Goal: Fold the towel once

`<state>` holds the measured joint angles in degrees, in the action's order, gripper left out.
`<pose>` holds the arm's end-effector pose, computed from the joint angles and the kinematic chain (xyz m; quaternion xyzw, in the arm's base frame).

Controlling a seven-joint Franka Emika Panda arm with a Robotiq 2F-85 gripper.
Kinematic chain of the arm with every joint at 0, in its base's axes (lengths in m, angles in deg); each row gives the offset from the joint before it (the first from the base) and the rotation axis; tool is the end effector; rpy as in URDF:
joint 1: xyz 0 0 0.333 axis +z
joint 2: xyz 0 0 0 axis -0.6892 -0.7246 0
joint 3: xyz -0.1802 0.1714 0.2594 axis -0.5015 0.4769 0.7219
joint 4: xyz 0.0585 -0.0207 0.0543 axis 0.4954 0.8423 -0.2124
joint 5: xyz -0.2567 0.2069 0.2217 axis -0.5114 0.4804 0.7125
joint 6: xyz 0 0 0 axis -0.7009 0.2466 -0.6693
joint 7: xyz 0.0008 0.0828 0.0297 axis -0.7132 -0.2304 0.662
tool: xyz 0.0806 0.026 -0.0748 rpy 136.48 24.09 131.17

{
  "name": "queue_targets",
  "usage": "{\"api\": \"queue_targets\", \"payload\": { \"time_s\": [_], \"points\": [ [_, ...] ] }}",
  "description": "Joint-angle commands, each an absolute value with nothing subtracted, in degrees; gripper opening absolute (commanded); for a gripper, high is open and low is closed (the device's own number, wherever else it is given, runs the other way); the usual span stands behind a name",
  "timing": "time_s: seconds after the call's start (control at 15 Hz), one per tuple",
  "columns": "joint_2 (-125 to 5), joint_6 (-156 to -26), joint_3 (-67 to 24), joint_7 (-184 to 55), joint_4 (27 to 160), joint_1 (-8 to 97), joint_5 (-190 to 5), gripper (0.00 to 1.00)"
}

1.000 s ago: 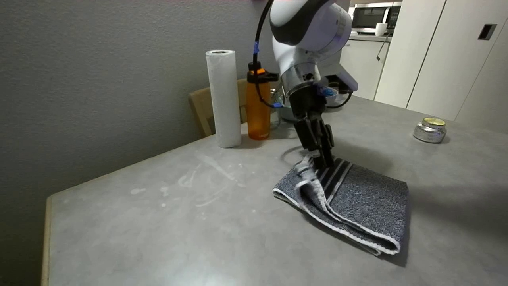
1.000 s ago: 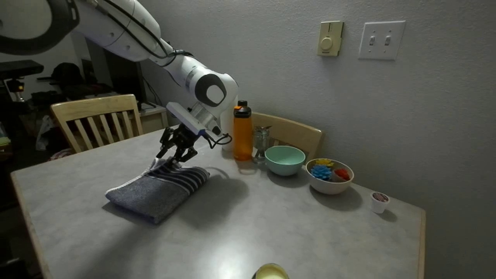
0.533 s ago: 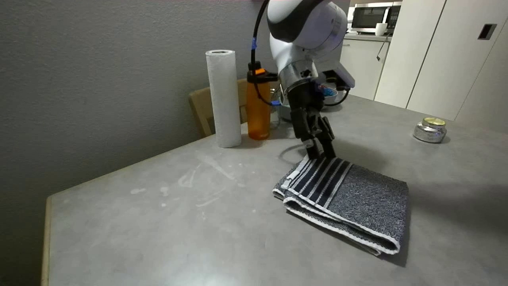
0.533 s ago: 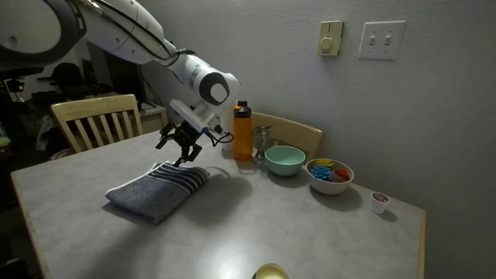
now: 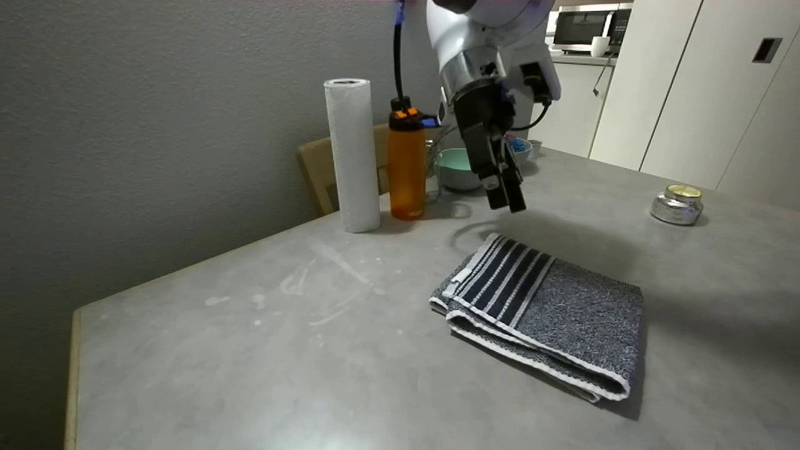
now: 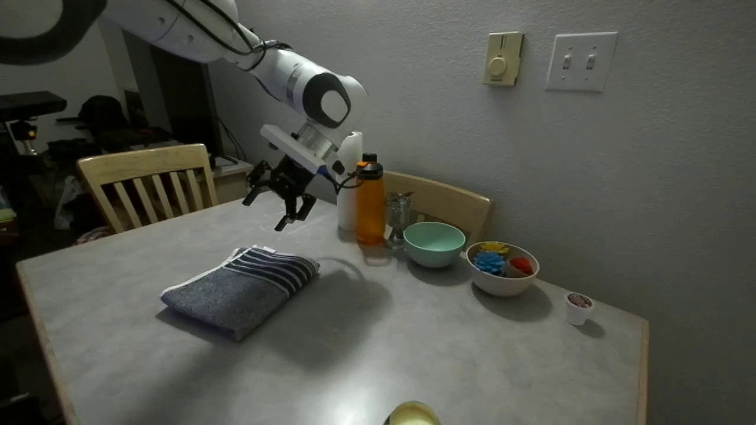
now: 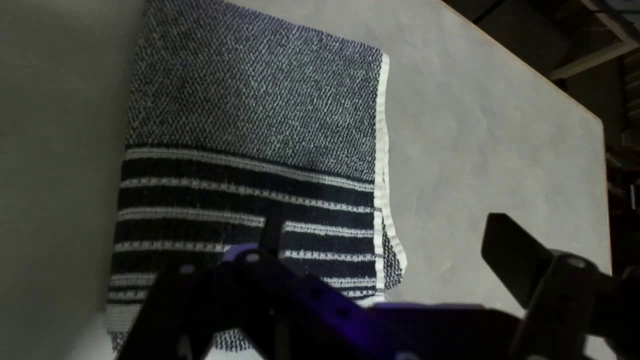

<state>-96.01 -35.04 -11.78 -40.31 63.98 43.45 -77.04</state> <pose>0.7215 0.0805 0.2603 -0.9188 -0.1873 0.2897 0.1919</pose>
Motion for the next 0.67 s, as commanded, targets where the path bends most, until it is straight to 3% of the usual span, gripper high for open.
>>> {"api": "queue_targets", "payload": {
  "time_s": [0.0, 0.27, 0.33, 0.6],
  "points": [
    [-85.6, -38.0, -11.8, -35.7, 73.8, 44.1, -82.6, 1.0],
    [-78.1, -40.6, -11.0, -33.0, 80.6, 43.4, -83.8, 1.0],
    [-83.4, -37.2, -11.3, -35.5, 73.1, 44.0, -83.1, 1.0],
    [-80.0, -38.3, -11.3, -34.4, 77.1, 43.9, -83.1, 1.0]
  ]
}}
